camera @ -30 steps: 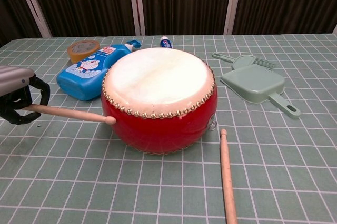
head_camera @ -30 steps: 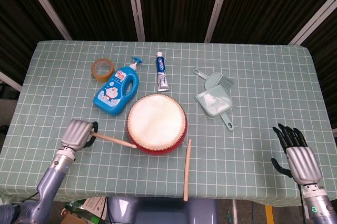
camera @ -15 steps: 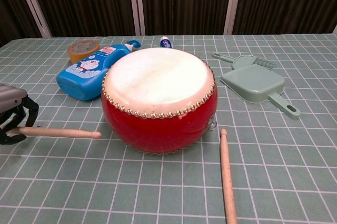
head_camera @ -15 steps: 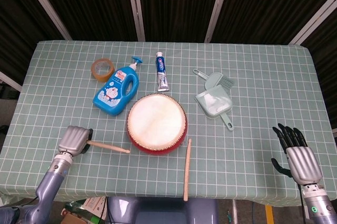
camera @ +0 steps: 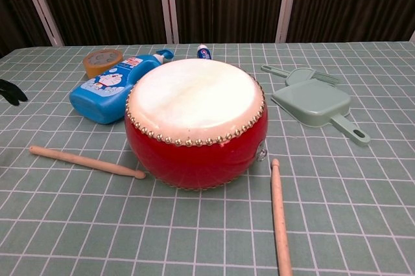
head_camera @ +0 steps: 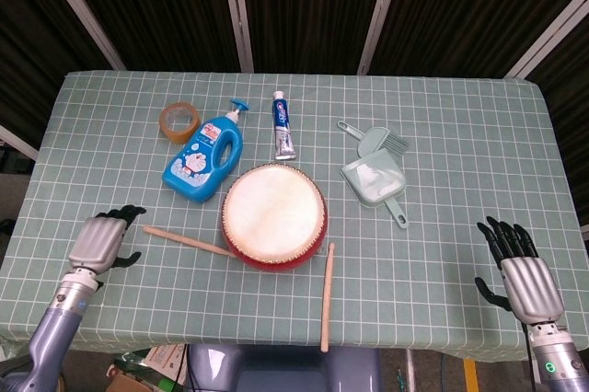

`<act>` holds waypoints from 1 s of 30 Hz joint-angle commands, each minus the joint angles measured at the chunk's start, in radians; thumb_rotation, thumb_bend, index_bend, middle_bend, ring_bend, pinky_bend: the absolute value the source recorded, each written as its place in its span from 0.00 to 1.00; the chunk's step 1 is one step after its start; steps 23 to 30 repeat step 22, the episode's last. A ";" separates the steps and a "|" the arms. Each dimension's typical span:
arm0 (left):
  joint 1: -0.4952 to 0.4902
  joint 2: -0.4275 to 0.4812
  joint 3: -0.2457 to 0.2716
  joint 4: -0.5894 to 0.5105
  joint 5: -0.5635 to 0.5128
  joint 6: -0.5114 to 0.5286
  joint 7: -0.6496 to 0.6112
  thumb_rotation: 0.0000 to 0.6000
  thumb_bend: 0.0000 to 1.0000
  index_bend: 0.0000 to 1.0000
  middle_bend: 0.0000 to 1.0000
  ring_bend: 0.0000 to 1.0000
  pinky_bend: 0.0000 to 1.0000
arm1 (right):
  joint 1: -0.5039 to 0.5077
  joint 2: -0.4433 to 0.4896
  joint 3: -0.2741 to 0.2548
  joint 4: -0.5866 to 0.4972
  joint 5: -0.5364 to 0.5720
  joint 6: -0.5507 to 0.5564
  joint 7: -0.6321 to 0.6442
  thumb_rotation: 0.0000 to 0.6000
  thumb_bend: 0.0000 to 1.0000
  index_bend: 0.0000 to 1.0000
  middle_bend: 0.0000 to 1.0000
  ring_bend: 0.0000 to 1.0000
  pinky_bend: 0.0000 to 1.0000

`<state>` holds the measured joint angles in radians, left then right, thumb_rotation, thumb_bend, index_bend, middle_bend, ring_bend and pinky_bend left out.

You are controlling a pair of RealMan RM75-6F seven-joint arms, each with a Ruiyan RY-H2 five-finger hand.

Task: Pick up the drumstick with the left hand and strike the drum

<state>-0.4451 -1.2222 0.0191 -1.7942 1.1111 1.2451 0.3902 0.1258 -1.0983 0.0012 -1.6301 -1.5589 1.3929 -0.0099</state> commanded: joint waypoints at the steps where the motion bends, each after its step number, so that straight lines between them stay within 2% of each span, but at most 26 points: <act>1: 0.111 0.113 0.051 -0.045 0.156 0.130 -0.138 1.00 0.18 0.09 0.09 0.14 0.23 | 0.001 0.000 0.000 0.000 0.000 -0.002 -0.004 1.00 0.35 0.00 0.00 0.00 0.00; 6: 0.209 0.154 0.082 0.009 0.248 0.242 -0.237 1.00 0.15 0.00 0.00 0.04 0.14 | 0.001 -0.003 0.000 0.000 -0.002 0.000 -0.014 1.00 0.35 0.00 0.00 0.00 0.00; 14: 0.312 0.149 0.074 0.132 0.336 0.389 -0.347 1.00 0.14 0.00 0.00 0.01 0.12 | 0.000 -0.015 0.000 0.021 -0.036 0.028 -0.008 1.00 0.35 0.00 0.00 0.00 0.00; 30: 0.342 0.147 0.057 0.152 0.328 0.376 -0.367 1.00 0.14 0.00 0.00 0.01 0.12 | 0.001 -0.024 0.002 0.027 -0.044 0.037 -0.003 1.00 0.35 0.00 0.00 0.00 0.00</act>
